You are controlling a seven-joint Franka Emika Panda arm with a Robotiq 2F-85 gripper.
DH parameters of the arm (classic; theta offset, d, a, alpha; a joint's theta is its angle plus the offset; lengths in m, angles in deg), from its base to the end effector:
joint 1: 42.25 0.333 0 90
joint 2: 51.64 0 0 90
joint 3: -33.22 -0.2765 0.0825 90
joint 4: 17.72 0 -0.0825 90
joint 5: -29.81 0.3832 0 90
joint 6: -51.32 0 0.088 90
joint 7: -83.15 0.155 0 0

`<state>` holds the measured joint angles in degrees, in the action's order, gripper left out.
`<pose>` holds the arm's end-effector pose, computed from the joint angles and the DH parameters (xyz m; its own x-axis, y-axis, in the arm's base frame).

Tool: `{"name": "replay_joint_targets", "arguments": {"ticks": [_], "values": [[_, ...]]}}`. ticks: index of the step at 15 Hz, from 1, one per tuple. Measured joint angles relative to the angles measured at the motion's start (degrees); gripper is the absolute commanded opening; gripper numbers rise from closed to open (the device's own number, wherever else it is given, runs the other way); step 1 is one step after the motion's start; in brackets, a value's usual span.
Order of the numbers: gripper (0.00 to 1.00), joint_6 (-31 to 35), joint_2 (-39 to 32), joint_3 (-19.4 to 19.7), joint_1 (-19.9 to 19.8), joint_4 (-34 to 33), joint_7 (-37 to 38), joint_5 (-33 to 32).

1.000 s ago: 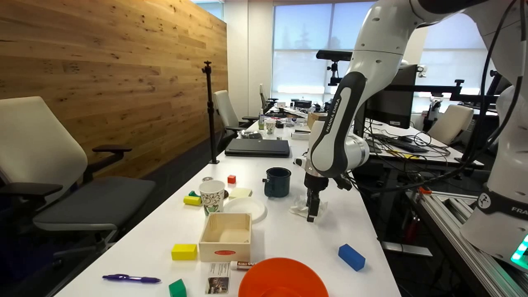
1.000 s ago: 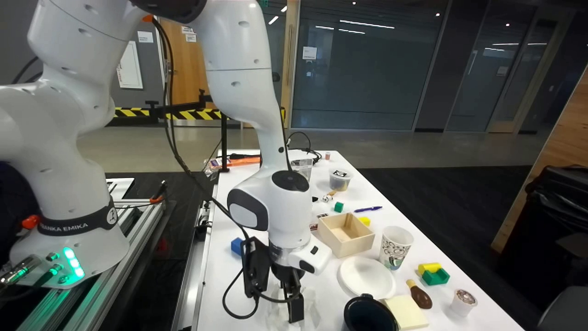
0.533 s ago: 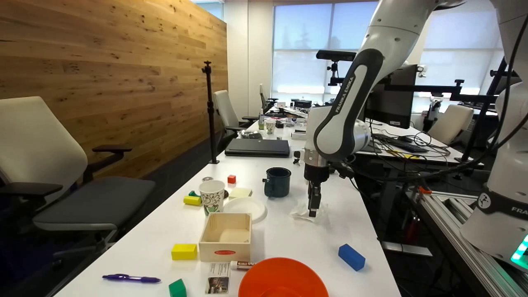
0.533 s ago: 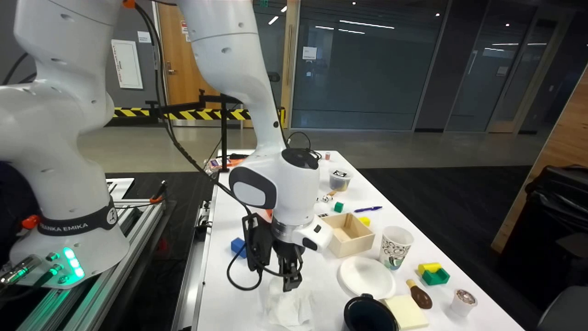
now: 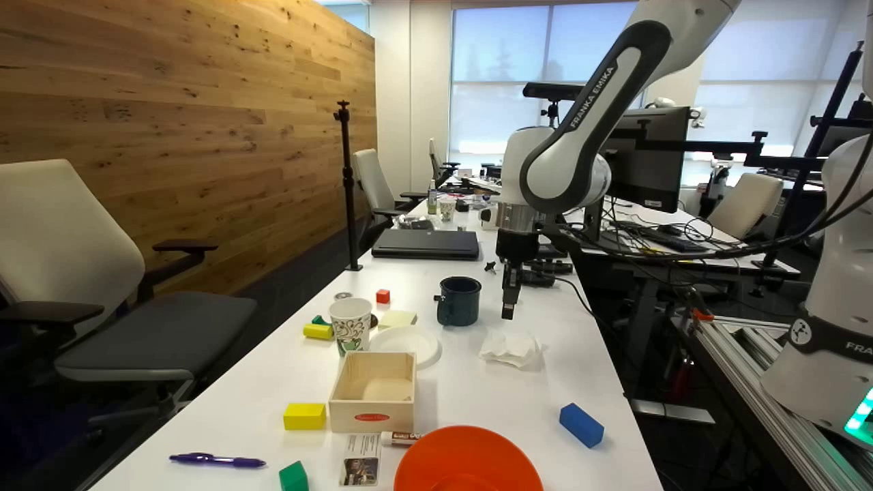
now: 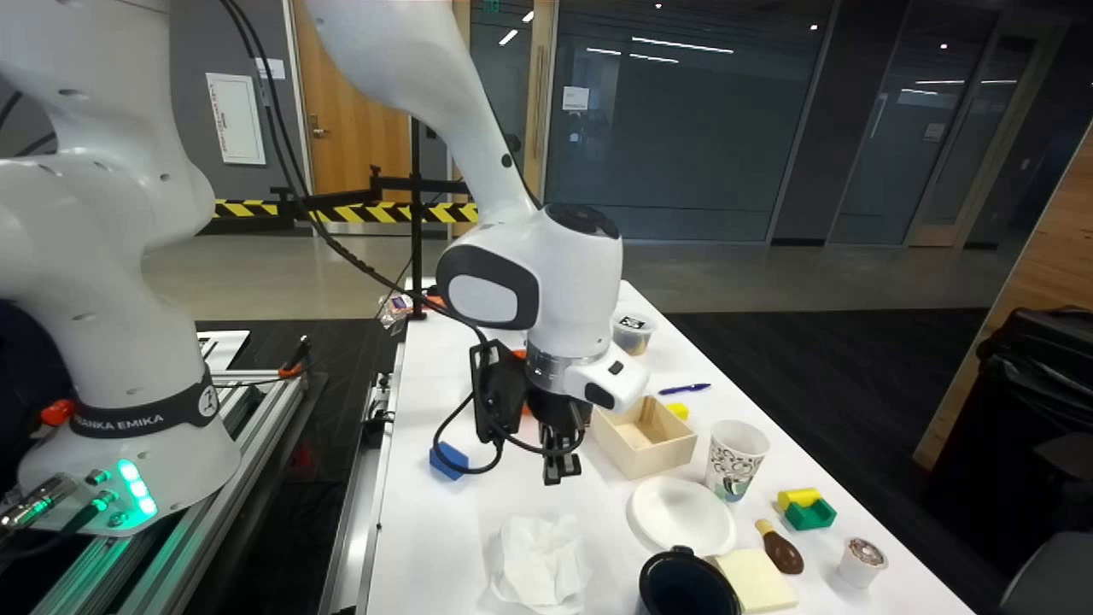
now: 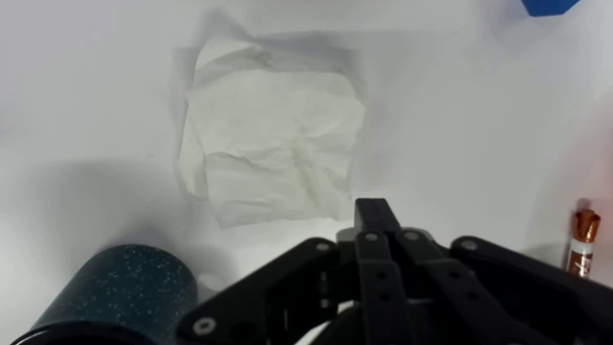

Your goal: Move the piece of tissue

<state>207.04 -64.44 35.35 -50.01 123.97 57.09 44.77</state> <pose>0.4641 -0.0866 0.1208 0.9976 0.0437 0.0546 0.0484 -0.9949 -0.0883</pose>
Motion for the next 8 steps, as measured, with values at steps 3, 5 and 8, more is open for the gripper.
{"name": "replay_joint_targets", "arguments": {"ticks": [3, 5, 8], "values": [[0.0, 0.2, 0.4, -0.7, -0.9, -1.2, 0.1, 0.5], [0.0, 1.1, 0.1, -1.5, -1.6, -1.6, 0.1, 1.0], [0.0, 4.0, -1.4, -2.2, -2.3, -1.6, 0.1, 1.1]]}}
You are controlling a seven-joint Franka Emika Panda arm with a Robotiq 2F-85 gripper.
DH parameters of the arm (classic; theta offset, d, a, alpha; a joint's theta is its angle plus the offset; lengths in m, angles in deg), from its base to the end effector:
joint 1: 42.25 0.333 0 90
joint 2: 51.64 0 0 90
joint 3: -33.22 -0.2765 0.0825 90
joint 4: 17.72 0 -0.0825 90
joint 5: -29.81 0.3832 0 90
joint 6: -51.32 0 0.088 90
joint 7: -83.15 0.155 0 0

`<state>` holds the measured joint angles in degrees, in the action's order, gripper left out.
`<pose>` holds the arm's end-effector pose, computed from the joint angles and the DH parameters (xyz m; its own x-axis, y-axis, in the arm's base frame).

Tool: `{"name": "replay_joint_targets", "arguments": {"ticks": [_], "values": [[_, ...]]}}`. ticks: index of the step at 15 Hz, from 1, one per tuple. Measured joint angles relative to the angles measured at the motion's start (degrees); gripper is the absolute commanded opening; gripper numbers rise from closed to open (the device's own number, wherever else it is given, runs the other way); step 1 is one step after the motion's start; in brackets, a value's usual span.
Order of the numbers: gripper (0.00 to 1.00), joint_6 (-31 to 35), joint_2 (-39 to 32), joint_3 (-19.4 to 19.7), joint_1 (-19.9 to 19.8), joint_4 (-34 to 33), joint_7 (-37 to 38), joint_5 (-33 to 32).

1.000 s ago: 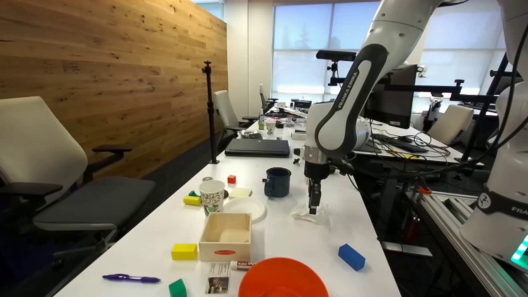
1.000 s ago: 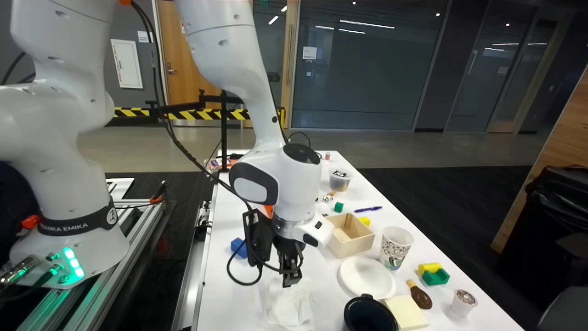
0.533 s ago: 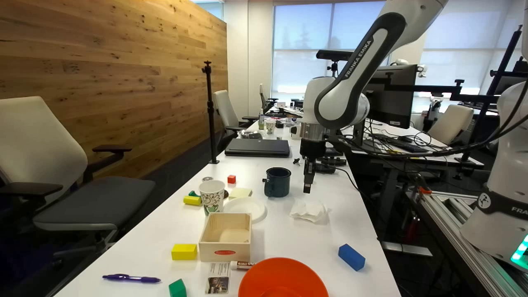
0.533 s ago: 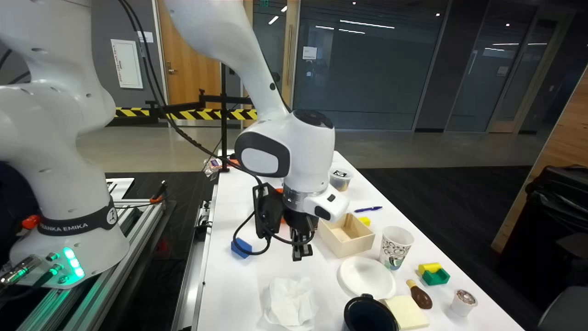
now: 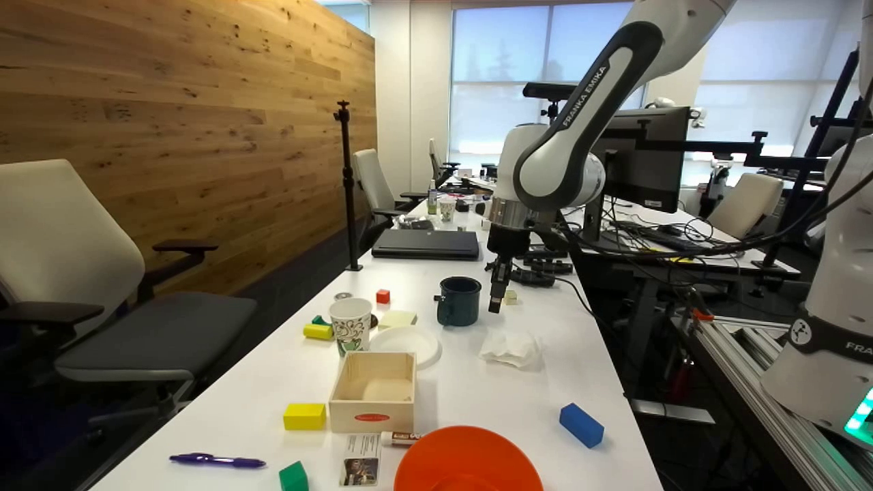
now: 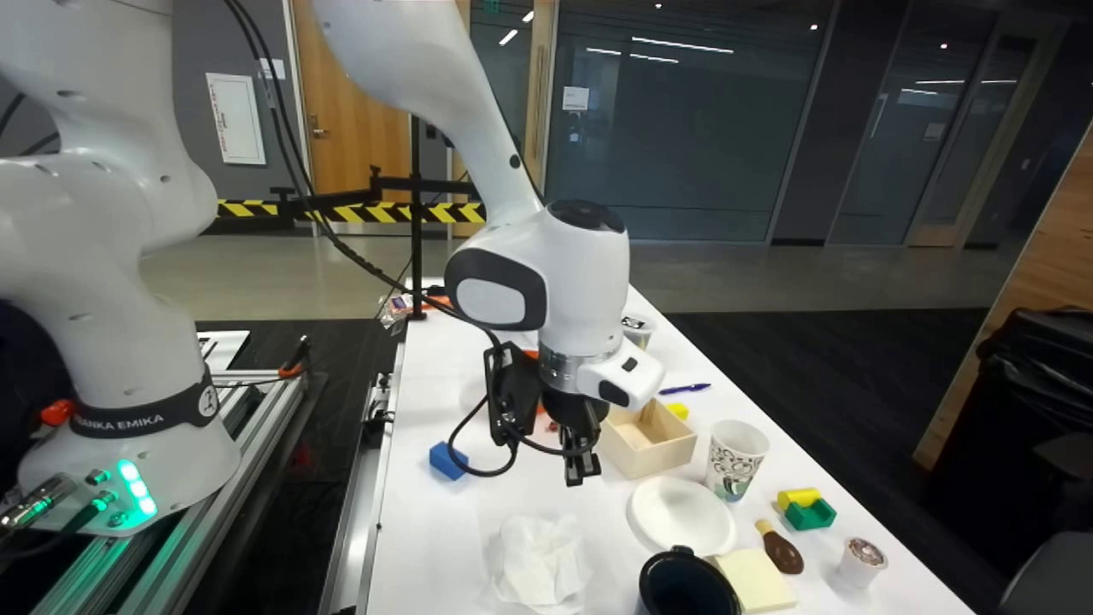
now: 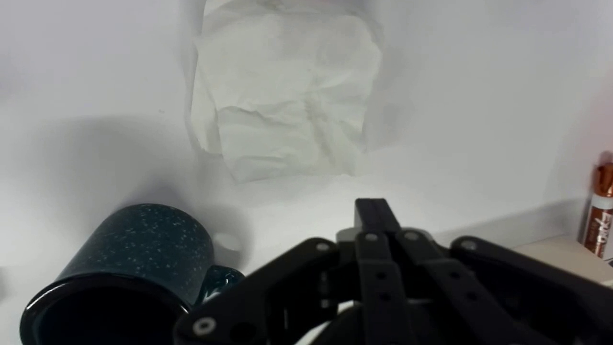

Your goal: Move the piece of tissue

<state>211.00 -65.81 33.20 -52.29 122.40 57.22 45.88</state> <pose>0.4806 -0.0930 0.1249 0.9923 0.0143 0.1227 0.0235 -0.9970 -0.0740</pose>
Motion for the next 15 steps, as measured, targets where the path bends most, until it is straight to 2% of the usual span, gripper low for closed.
{"name": "replay_joint_targets", "arguments": {"ticks": [6, 15], "values": [[0.0, 5.9, -4.7, -0.9, -2.3, 0.0, 0.0, -0.1], [0.0, 7.0, -7.9, -5.8, -7.7, 0.0, -0.1, -0.6]]}}
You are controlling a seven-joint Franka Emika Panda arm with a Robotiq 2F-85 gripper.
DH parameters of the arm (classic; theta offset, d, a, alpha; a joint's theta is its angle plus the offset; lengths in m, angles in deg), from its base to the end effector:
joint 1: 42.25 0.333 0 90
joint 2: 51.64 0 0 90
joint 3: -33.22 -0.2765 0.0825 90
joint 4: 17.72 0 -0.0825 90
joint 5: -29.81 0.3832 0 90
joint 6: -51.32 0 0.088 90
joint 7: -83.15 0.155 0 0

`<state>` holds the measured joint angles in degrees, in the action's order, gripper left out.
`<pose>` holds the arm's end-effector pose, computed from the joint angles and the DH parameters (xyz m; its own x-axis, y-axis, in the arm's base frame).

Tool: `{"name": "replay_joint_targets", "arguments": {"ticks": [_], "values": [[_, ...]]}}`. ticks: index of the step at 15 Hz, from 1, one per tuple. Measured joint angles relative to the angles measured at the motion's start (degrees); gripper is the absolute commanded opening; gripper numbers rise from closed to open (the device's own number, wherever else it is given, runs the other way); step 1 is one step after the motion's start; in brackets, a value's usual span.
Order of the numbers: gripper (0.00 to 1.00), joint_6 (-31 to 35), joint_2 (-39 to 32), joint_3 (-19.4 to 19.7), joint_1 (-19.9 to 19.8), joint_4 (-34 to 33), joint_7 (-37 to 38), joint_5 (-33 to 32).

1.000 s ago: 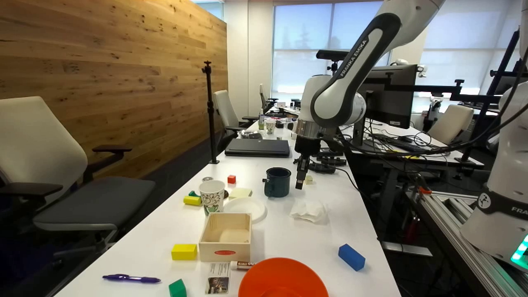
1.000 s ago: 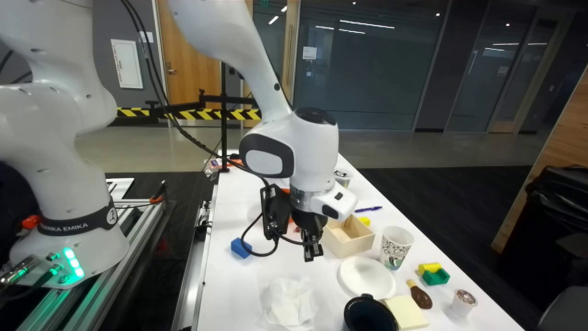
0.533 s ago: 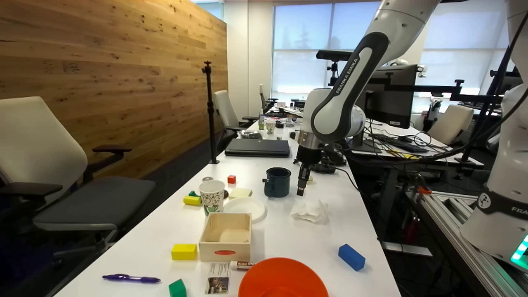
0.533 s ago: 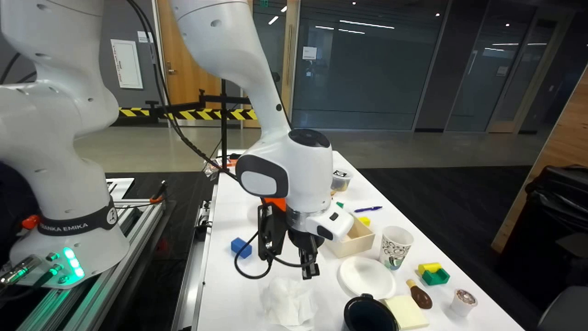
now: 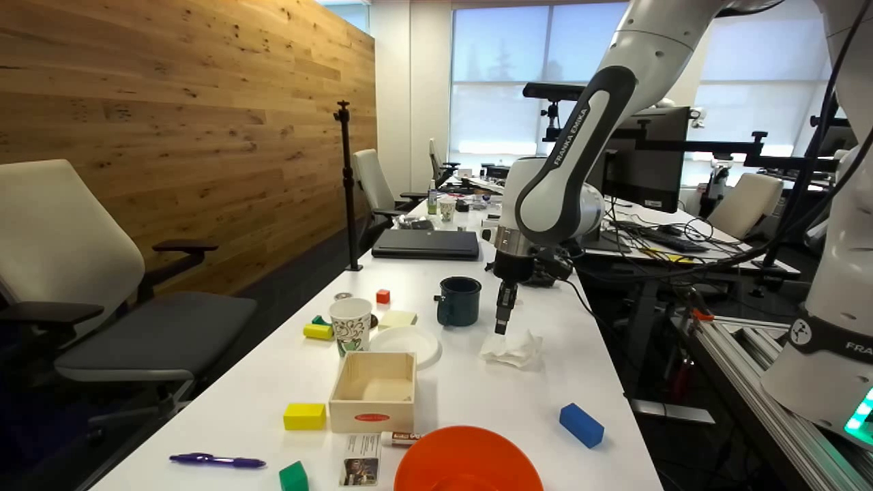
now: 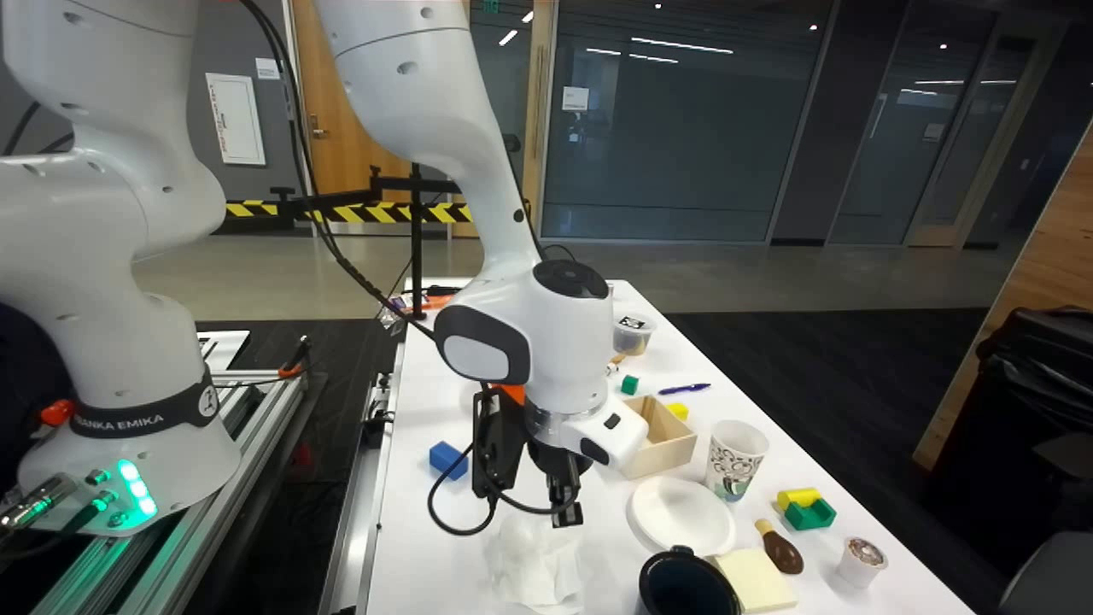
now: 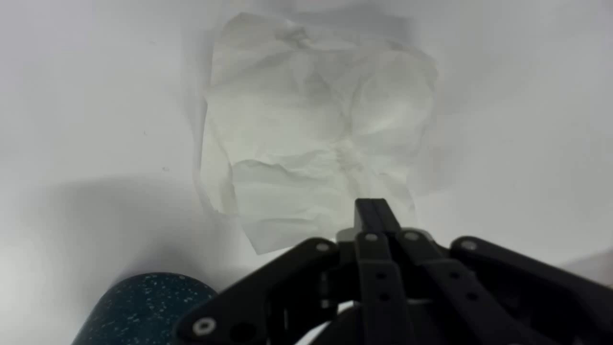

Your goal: Move the piece of tissue

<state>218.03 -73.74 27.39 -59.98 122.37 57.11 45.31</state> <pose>0.4632 -0.1047 0.0709 0.9940 -0.0274 0.1059 -0.0189 -0.9966 -0.0807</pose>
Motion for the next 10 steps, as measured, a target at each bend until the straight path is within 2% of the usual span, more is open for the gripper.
{"name": "replay_joint_targets", "arguments": {"ticks": [5, 10], "values": [[0.0, 0.3, -1.1, -0.2, -1.1, 0.0, -0.8, -0.6], [0.0, 3.5, -3.8, -1.6, -3.1, -0.2, -1.8, -1.0]]}}
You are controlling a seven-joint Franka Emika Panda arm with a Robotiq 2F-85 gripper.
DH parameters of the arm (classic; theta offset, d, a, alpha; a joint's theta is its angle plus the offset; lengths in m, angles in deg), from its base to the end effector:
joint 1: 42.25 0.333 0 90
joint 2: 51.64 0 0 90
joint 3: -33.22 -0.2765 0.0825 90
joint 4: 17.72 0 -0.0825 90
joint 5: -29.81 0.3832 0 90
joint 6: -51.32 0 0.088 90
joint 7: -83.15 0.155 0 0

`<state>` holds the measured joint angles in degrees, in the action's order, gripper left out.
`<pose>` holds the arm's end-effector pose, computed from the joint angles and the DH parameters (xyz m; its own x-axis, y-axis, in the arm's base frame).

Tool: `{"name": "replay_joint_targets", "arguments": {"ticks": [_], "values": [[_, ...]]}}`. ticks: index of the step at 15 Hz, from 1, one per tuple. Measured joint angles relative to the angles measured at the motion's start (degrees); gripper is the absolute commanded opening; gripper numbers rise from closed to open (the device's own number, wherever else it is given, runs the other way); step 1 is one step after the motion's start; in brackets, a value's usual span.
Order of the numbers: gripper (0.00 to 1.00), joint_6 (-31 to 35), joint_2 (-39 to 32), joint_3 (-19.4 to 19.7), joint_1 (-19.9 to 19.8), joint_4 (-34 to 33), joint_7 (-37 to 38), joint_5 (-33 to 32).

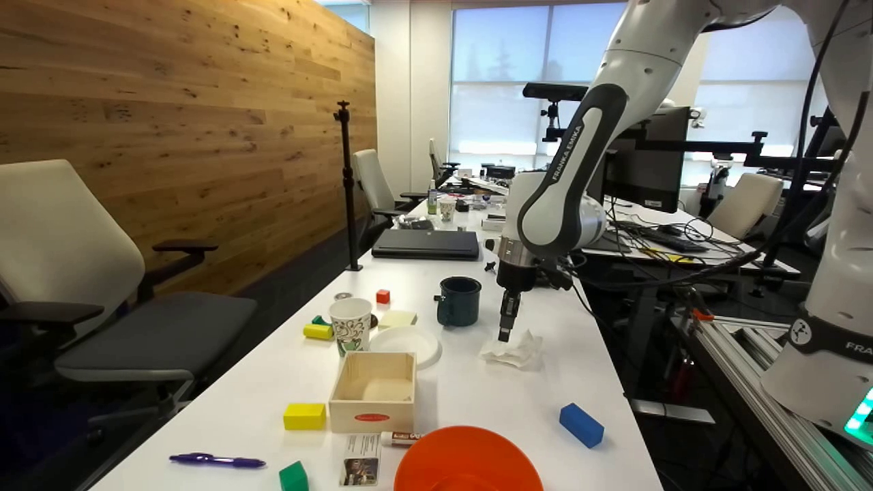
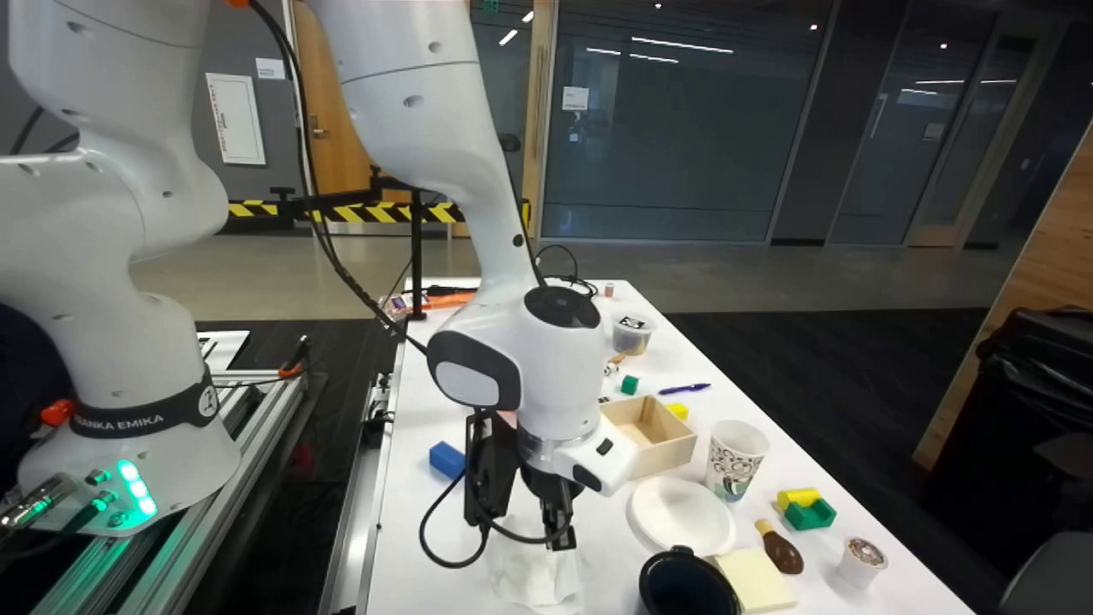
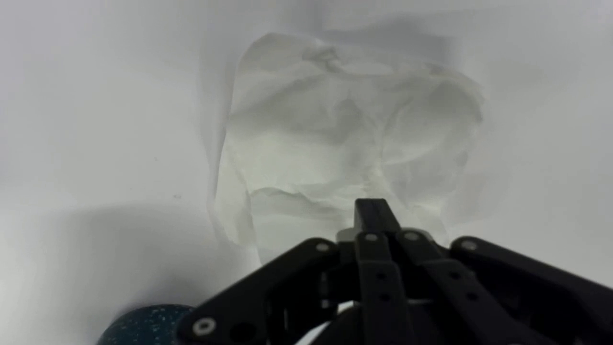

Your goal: Move the piece of tissue

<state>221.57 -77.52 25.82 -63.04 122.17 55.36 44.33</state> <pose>0.4540 -0.1134 0.0476 0.9941 -0.0160 0.1071 -0.0079 -0.9971 -0.0755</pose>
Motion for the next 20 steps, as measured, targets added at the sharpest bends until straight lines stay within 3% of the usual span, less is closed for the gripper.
{"name": "replay_joint_targets", "arguments": {"ticks": [6, 7, 10, 18, 20], "values": [[0.0, 2.8, -3.4, -1.2, -1.8, -1.0, 0.0, -3.1], [0.22, 3.1, -3.9, -1.0, -1.9, -1.1, 0.1, -4.0], [0.39, 3.9, -5.1, -0.5, -1.9, -1.3, 0.2, -6.2], [0.96, 4.4, -5.4, -0.5, -2.2, -1.3, 0.7, -8.7], [1.0, 4.4, -5.5, -0.4, -2.2, -1.3, 0.7, -8.9]]}}
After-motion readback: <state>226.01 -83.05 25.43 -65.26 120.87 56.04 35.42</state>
